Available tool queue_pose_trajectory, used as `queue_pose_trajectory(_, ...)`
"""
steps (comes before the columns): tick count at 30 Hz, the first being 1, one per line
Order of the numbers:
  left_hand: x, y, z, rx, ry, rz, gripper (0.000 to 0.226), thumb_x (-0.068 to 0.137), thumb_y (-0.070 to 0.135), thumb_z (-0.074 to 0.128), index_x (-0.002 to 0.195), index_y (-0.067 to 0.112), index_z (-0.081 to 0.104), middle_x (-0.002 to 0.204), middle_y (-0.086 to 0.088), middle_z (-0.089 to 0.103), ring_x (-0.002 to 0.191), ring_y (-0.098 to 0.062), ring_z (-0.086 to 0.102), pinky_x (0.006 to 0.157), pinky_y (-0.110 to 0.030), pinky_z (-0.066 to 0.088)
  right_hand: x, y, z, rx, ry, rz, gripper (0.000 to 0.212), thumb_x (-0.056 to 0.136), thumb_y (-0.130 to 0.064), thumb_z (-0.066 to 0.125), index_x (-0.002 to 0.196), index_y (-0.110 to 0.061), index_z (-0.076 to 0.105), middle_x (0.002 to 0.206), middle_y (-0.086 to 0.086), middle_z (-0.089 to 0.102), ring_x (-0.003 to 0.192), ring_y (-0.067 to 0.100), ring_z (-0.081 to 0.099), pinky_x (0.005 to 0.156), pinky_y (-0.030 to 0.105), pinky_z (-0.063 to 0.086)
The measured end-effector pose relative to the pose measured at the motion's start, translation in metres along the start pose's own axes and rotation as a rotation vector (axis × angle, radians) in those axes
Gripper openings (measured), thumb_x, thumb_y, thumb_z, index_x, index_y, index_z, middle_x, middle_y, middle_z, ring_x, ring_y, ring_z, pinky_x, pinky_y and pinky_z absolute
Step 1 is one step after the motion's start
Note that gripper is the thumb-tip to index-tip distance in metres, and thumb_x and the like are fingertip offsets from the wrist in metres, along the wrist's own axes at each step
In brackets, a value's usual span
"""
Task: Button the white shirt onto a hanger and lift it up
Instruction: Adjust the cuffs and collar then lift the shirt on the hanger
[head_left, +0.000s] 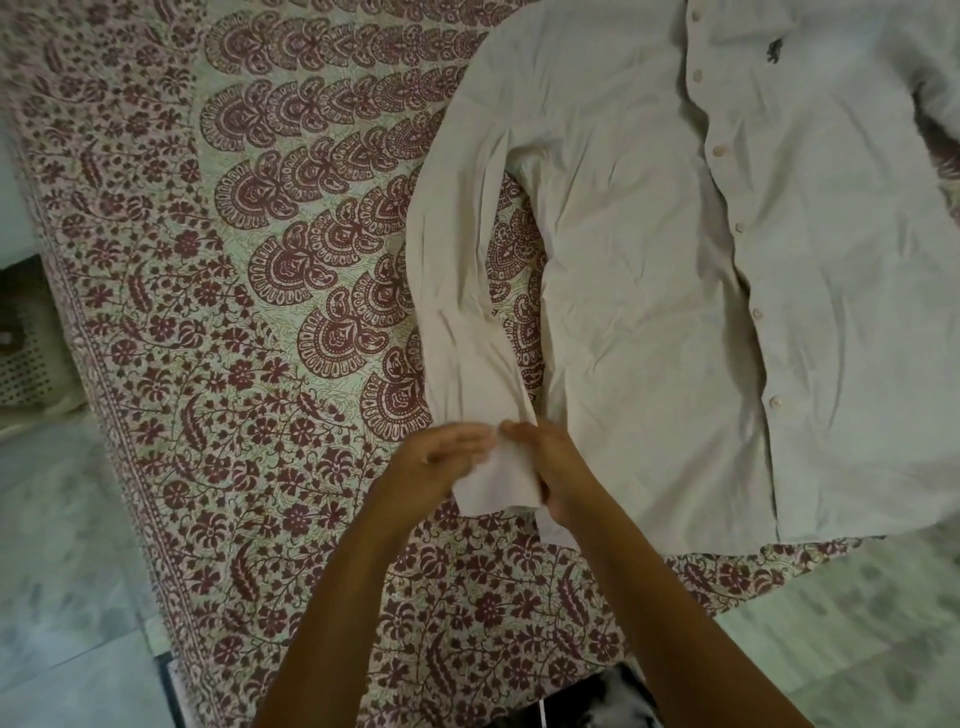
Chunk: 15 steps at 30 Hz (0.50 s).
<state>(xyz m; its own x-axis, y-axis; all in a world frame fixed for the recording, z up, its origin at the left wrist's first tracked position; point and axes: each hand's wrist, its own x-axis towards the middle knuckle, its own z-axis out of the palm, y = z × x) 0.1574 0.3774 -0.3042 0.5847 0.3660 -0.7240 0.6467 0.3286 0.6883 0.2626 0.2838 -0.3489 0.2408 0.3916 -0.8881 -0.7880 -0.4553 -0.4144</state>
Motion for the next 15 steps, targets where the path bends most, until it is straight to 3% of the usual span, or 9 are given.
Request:
queue_pose_trajectory(2,0.005,-0.011,-0.008,0.033,0.337,0.019,0.016,0.09,0.014,0.055,0.097,0.025,0.064,0.101,0.007,0.066,0.097,-0.016,0.062,0.077,-0.026,0.046,-0.004,-0.001,-0.005,0.088,-0.002,0.09,0.03,0.088,-0.019,0.055,0.117,-0.014,0.049,0.103,0.011,0.062,0.086,0.026,0.059,0.065,0.036,0.053)
queue_pose_trajectory(3,0.008,-0.015,-0.01,0.087,0.42,-0.022,0.013,0.089,0.022,0.058,0.101,0.024,0.062,0.104,0.007,0.063,0.1,-0.016,0.06,0.079,-0.028,0.046,-0.004,0.002,-0.005,0.097,-0.004,0.116,0.032,0.088,-0.021,0.057,0.119,-0.017,0.048,0.105,0.01,0.061,0.088,0.026,0.059,0.064,0.037,0.053)
queue_pose_trajectory(5,0.01,-0.023,-0.014,-0.004,0.289,-0.15,0.031,0.085,0.037,0.061,0.113,0.025,0.055,0.115,0.003,0.058,0.104,-0.016,0.056,0.087,-0.035,0.047,-0.008,0.01,0.002,0.064,-0.031,0.123,0.038,0.087,-0.026,0.059,0.122,-0.017,0.047,0.112,0.01,0.062,0.092,0.026,0.06,0.065,0.038,0.054)
queue_pose_trajectory(8,0.005,-0.03,-0.028,-0.289,0.057,-0.26,0.045,0.077,0.048,0.059,0.115,0.023,0.058,0.116,-0.006,0.064,0.105,-0.023,0.06,0.09,-0.042,0.05,-0.012,0.027,0.021,-0.098,0.0,0.064,0.041,0.085,-0.034,0.062,0.122,-0.019,0.05,0.118,0.007,0.062,0.096,0.023,0.061,0.077,0.04,0.056)
queue_pose_trajectory(10,0.0,-0.035,-0.04,-0.218,0.023,-0.229,0.043,0.077,0.042,0.066,0.116,0.026,0.057,0.116,-0.002,0.065,0.107,-0.022,0.06,0.087,-0.038,0.05,-0.016,0.036,0.032,-0.107,0.078,-0.017,0.043,0.084,-0.03,0.064,0.124,-0.016,0.053,0.122,0.005,0.061,0.097,0.018,0.059,0.079,0.031,0.053)
queue_pose_trajectory(12,-0.003,-0.039,-0.049,-0.085,0.008,-0.213,0.039,0.08,0.02,0.068,0.117,0.025,0.055,0.116,0.001,0.064,0.107,-0.02,0.061,0.079,-0.031,0.05,-0.017,0.042,0.041,-0.054,0.12,-0.068,0.043,0.085,-0.024,0.064,0.125,-0.015,0.051,0.119,-0.001,0.059,0.097,0.013,0.053,0.082,0.026,0.046)
queue_pose_trajectory(15,-0.002,-0.044,-0.066,-0.038,0.157,-0.224,0.038,0.083,-0.004,0.056,0.113,0.02,0.056,0.12,-0.007,0.06,0.105,-0.026,0.058,0.077,-0.035,0.05,-0.016,0.048,0.056,-0.105,0.09,0.028,0.029,0.091,-0.019,0.054,0.119,-0.019,0.045,0.115,-0.001,0.052,0.097,0.018,0.049,0.084,0.03,0.044)
